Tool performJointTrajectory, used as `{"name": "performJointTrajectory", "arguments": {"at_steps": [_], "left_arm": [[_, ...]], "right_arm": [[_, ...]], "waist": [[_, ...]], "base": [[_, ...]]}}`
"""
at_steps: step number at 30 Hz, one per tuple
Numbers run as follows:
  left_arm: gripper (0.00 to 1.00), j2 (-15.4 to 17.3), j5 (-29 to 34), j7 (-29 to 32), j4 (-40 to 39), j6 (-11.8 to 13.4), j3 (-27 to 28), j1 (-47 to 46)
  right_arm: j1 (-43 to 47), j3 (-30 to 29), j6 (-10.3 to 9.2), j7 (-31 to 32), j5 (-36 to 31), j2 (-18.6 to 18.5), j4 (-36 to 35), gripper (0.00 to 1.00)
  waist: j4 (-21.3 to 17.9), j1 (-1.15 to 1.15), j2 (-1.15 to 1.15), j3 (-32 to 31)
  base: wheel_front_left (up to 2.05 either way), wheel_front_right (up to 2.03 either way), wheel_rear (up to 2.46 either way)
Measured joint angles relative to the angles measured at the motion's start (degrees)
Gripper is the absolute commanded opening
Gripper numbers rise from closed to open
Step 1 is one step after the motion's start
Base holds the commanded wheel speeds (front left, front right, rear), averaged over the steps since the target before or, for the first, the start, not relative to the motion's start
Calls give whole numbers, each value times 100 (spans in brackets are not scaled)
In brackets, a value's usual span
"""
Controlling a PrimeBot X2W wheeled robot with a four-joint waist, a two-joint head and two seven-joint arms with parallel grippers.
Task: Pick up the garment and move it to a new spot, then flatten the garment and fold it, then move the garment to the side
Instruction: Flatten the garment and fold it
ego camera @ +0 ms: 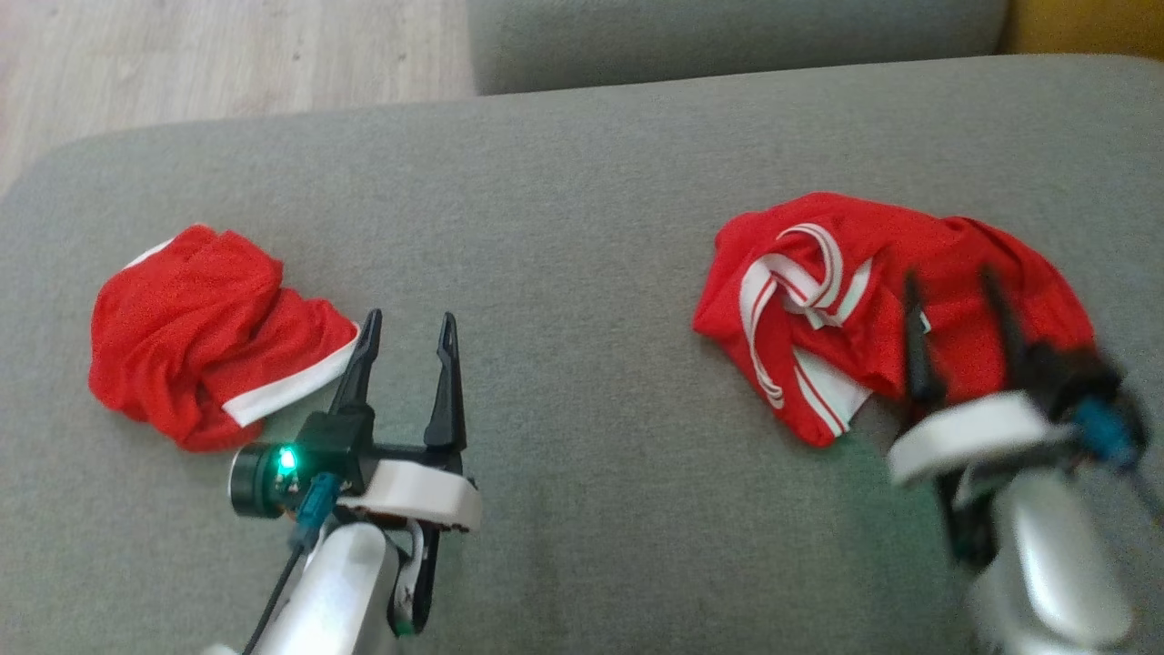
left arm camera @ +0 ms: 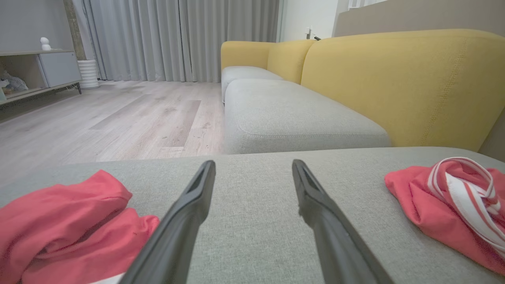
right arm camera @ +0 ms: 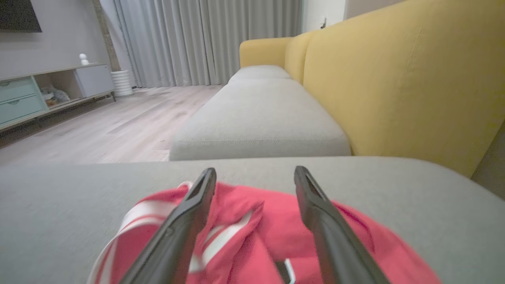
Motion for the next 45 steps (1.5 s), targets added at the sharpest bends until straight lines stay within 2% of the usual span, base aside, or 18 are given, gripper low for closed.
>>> {"name": "performJointTrajectory", "arguments": {"at_steps": [3, 5, 9, 14, 22, 29, 30, 31, 34, 39, 45], "left_arm": [[100, -1, 4, 0, 5, -5, 20, 93], [100, 1, 4, 0, 9, -7, 48, 131], [100, 0, 54, 0, 34, -58, 59, 138], [100, 0, 55, 0, 45, -101, 51, 138], [100, 0, 54, 1, 43, -100, 5, 137], [100, -1, 52, 0, 42, -99, -62, 126], [100, -1, 52, 0, 42, -99, -62, 126], [100, -1, 49, 0, 42, -98, -67, 122], [100, -1, 45, 0, 43, -88, -85, 101], [100, -2, 38, 0, 56, -51, -101, 91], [100, -2, -73, 0, 57, -46, -181, 92]], "right_arm": [[639, 610, 0, -46, 513, 14, -267, 100], [912, 815, 0, -47, 615, 44, -331, 100], [1002, 903, 0, -21, 631, 42, -390, 100], [995, 1079, 0, 409, 408, 42, -349, 100], [982, 1304, 0, 1091, 36, 38, 222, 100], [524, 1284, 0, 1178, -136, 36, 827, 100], [524, 1284, 0, 1178, -136, 36, 827, 85], [411, 1276, 0, 1171, -108, 36, 920, 0], [91, 1408, 0, 1063, 286, 12, 1179, 0], [-255, 1835, 0, 748, 1100, -5, 1145, 0], [-1425, 1660, 0, 337, 1382, -20, 900, 0]], "waist": [[-82, 0, 0, -85], [-126, 0, 0, -125], [-154, 0, 0, -172], [-74, 0, 0, -183], [151, 1, 0, -76], [313, 1, 0, 96], [313, 1, 0, 96], [333, 1, 0, 115], [405, 1, 0, 135], [492, 1, 0, 46], [718, 1, 0, -85]], "base": [[0, 0, 0], [0, 0, 0], [0, 0, 0], [0, 0, 0], [0, 0, 0], [0, 0, 0], [0, 0, 0], [0, 0, 0], [0, 0, 0], [0, 0, 0], [0, 0, 0]]}}
